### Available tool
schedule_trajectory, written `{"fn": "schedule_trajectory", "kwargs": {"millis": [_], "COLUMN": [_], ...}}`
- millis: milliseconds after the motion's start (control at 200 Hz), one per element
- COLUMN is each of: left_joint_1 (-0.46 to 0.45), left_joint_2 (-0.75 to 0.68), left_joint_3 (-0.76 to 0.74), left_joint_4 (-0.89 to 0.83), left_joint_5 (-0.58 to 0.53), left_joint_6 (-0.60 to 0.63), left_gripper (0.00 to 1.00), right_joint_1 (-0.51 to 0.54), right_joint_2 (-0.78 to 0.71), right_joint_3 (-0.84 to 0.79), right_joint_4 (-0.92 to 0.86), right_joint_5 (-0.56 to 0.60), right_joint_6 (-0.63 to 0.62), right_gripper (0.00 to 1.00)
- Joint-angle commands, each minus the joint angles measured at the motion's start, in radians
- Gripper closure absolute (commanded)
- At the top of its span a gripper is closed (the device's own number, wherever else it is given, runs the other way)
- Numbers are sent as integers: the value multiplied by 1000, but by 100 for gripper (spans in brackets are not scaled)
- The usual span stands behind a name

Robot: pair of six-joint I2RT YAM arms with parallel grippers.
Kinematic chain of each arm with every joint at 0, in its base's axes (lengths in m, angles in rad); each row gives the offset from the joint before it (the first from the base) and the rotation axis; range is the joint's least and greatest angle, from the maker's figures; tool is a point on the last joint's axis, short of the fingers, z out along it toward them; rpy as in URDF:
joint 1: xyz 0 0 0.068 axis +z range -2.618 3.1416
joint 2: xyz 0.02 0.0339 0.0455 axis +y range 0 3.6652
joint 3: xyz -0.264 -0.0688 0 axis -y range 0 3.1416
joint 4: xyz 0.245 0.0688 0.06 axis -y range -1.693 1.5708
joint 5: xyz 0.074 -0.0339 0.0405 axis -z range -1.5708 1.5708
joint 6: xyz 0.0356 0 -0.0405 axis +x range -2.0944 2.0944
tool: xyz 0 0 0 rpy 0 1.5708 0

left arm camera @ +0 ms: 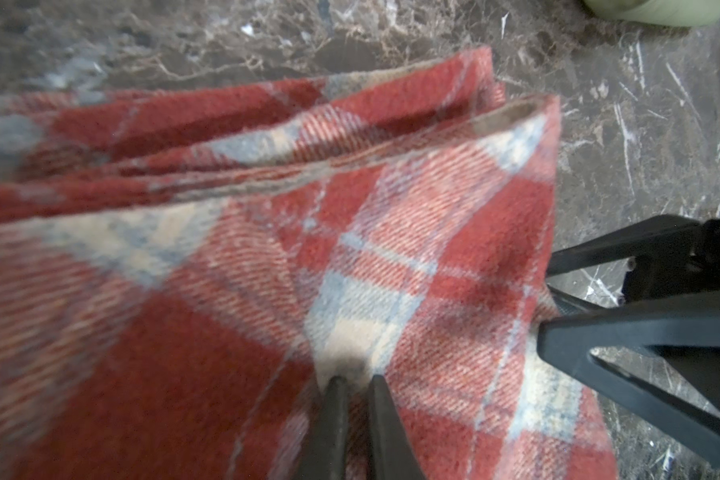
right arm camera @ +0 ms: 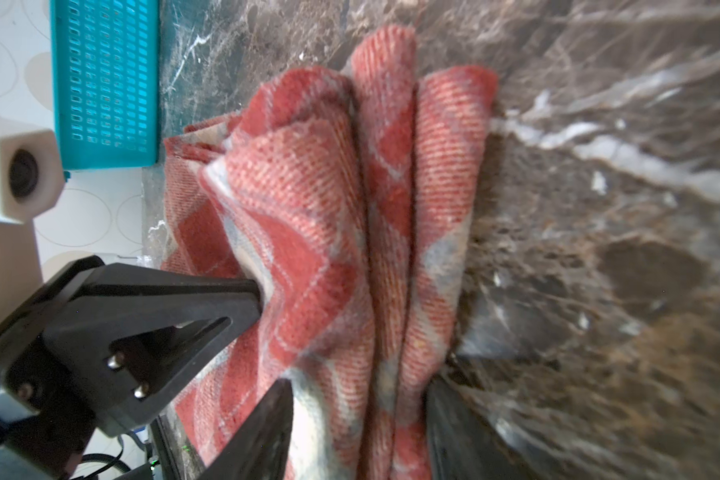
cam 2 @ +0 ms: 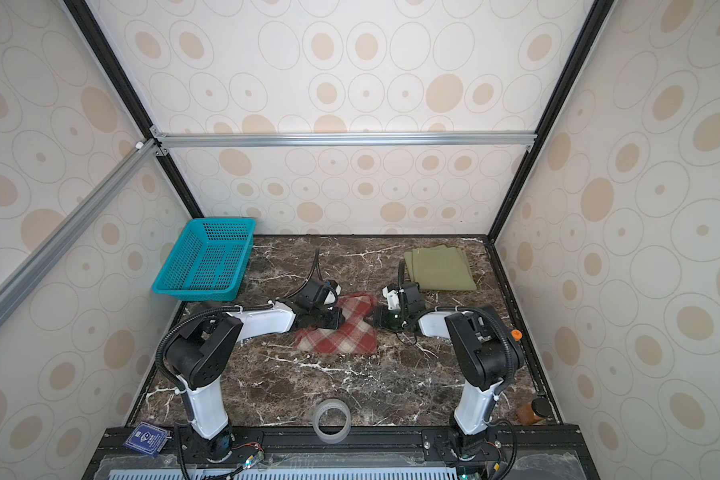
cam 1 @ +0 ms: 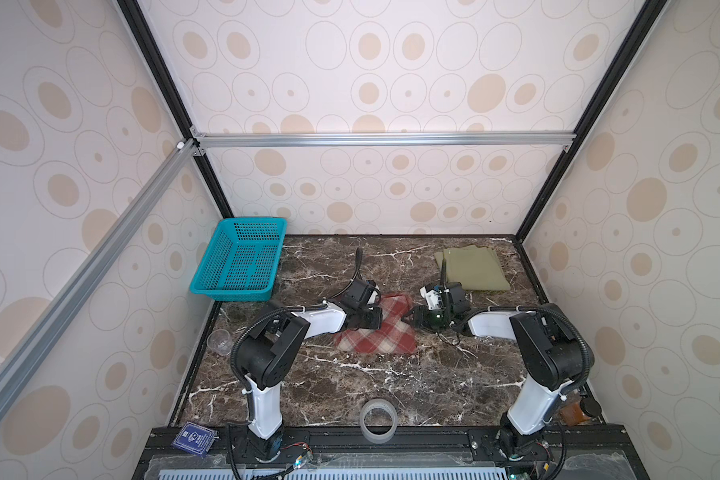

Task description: Fold and stack the skirts

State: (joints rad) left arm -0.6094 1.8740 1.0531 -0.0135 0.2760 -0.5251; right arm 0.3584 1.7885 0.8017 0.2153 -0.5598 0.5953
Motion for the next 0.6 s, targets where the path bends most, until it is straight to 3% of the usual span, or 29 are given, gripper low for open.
{"fn": "schedule_trajectory", "kwargs": {"millis": [0, 595], "left_joint_1": [-8, -29], "left_joint_2": [28, 63], "left_joint_3": [25, 57], "left_joint_4": [-60, -65], "left_joint_5": [-42, -51], "left_joint_6": [27, 26], "left_gripper": [87, 87], "right_joint_1": [8, 59], "right_joint_2": [78, 159], "right_joint_3": [-48, 2], "right_joint_4": [-100, -76], "right_joint_5": [29, 16], "right_joint_6": [22, 33], "right_gripper": [48, 54]}}
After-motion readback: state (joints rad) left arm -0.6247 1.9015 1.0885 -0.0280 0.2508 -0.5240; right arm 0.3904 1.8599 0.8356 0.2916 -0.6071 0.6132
